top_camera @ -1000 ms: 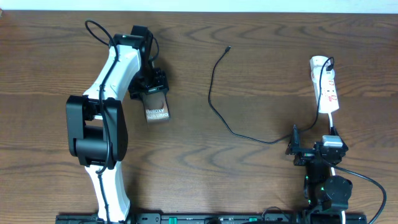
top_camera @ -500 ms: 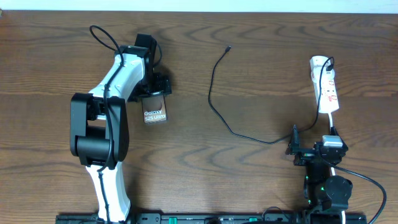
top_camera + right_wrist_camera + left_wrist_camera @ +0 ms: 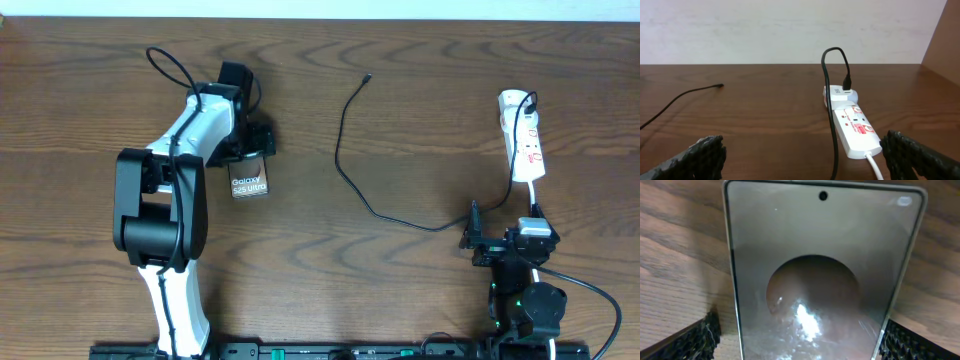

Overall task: Plug charger to phone and switch on socket
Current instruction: 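Lift the phone with the left gripper and tilt it upright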

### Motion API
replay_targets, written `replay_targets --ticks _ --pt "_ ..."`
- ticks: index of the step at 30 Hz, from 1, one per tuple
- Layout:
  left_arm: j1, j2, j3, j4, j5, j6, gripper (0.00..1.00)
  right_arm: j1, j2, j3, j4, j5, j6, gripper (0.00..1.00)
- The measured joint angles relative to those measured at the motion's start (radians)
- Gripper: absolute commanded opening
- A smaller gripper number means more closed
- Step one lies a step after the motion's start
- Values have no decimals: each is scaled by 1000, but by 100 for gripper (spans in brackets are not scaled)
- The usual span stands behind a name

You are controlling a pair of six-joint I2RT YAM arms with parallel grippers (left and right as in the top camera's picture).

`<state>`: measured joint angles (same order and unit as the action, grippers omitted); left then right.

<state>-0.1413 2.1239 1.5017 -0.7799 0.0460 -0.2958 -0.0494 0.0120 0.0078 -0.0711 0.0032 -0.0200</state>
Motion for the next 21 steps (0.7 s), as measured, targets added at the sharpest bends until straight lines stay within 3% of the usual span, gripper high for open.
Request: replay_targets --ticks 10,21 --pt "-3 -26 -48 45 -7 -8 99 0 0 0 0 0 0 99" --pt "-31 -34 -63 48 -16 -18 84 0 0 0 0 0 0 99"
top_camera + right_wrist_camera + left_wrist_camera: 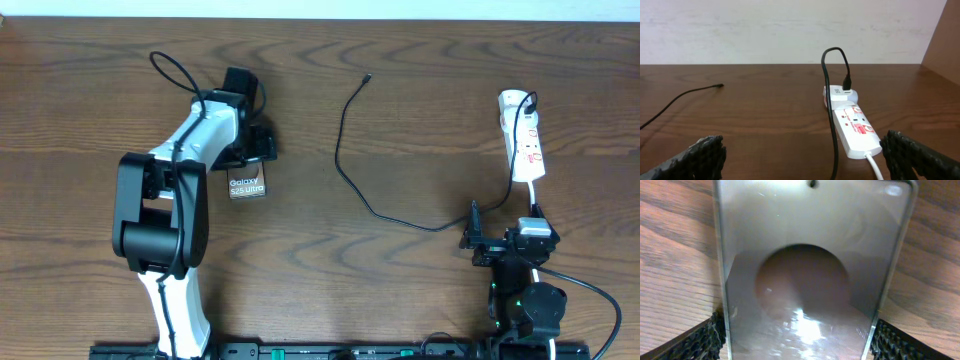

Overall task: Plug charger to phone and switch on socket
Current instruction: 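Lift the phone with the left gripper and tilt it upright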

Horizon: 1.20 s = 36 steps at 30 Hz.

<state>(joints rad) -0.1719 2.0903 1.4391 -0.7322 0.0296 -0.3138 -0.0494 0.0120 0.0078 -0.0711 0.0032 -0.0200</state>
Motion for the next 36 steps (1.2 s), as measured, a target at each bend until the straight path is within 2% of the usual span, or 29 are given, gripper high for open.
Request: replay_targets --ticks 16,36 --pt "-23 -4 -5 6 -2 -5 75 0 0 0 0 0 0 99" --pt "-21 -11 2 -32 38 -30 73 0 0 0 0 0 0 99"
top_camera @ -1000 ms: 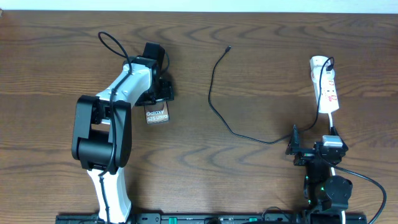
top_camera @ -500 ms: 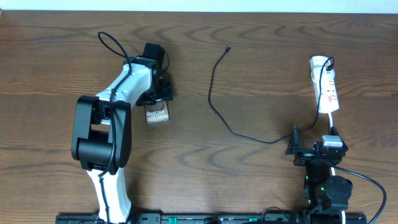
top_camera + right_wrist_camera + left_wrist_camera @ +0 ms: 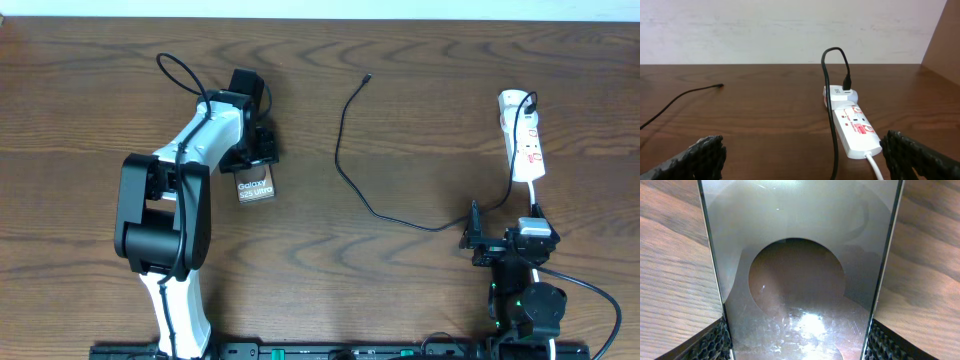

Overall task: Plug charger to phone and switch on socket
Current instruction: 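Lift the phone with the left gripper and tilt it upright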

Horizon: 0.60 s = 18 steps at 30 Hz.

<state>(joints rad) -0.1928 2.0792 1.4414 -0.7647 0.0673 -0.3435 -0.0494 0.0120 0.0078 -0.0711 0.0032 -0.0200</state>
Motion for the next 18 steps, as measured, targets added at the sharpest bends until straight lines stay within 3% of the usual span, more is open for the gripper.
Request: replay_targets --ticks 18 --pt "-11 -88 0 -52 58 -12 73 0 0 0 0 0 0 99"
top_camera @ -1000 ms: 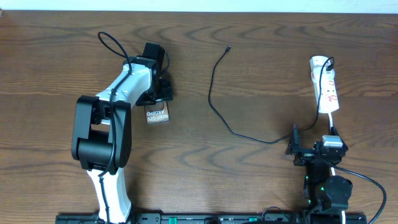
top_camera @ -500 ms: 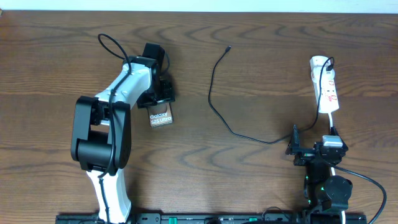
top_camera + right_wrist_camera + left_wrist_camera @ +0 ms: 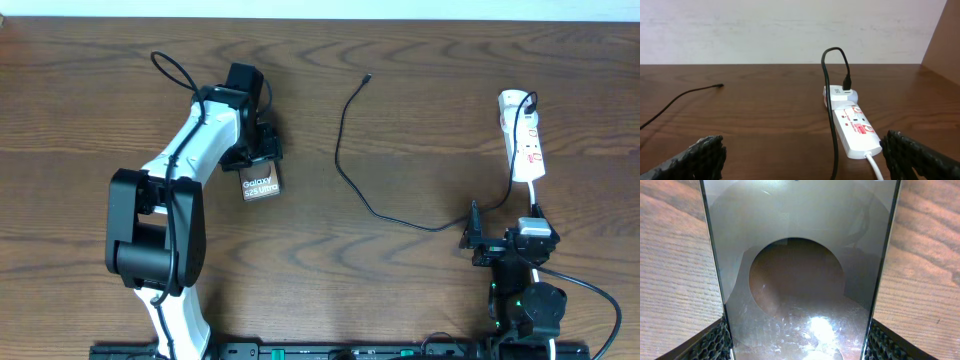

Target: Plug charger to phone and switch on socket

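The phone (image 3: 796, 255) fills the left wrist view, its glass face up, with my left gripper (image 3: 796, 340) shut on its two long edges; the pads (image 3: 715, 342) press against them. From overhead the phone (image 3: 260, 184) shows "Galaxy S25 Ultra" below the left gripper (image 3: 250, 158). The black charger cable (image 3: 345, 170) lies loose, its free plug tip (image 3: 368, 76) far from the phone. The white power strip (image 3: 855, 132) carries the charger adapter (image 3: 842, 95). My right gripper (image 3: 802, 155) stands open and empty, near the table's front edge.
The brown wooden table (image 3: 420, 300) bears everything. The strip's white lead (image 3: 875, 167) runs back toward the right arm's base (image 3: 525, 305). A pale wall (image 3: 790, 30) stands behind the table's far edge.
The left arm has shifted and the phone, still held, sits slightly further right and up. The right arm, cable and power strip have not moved.
At first the phone lay between the left gripper's spread fingers. The fingers then stood closer to its edges, and later shut on them with the phone turned a little. Now it is held slightly further right. The right gripper stayed open throughout.
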### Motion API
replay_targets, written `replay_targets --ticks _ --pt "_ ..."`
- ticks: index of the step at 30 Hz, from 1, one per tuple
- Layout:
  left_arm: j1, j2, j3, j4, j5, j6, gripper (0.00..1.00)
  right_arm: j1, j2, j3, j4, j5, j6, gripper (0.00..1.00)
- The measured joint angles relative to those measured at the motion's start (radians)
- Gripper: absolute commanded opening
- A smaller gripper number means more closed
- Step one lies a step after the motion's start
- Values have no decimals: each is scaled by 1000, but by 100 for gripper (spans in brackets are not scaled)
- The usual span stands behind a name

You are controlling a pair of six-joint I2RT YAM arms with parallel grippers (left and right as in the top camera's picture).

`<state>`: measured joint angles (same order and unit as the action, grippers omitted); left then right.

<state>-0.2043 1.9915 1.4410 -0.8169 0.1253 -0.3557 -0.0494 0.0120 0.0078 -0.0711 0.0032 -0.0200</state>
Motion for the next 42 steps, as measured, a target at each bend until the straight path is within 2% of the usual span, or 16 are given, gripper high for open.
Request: replay_targets --ticks 11,19,34,42 --pt "-42 0 0 -22 23 -8 73 0 0 0 0 0 0 99" --pt "-42 0 0 -59 98 -11 73 0 0 0 0 0 0 99" --pt "-32 0 0 -96 421 -56 73 0 0 0 0 0 0 99" --pt "-2 0 0 -72 720 -91 73 0 0 0 0 0 0 99"
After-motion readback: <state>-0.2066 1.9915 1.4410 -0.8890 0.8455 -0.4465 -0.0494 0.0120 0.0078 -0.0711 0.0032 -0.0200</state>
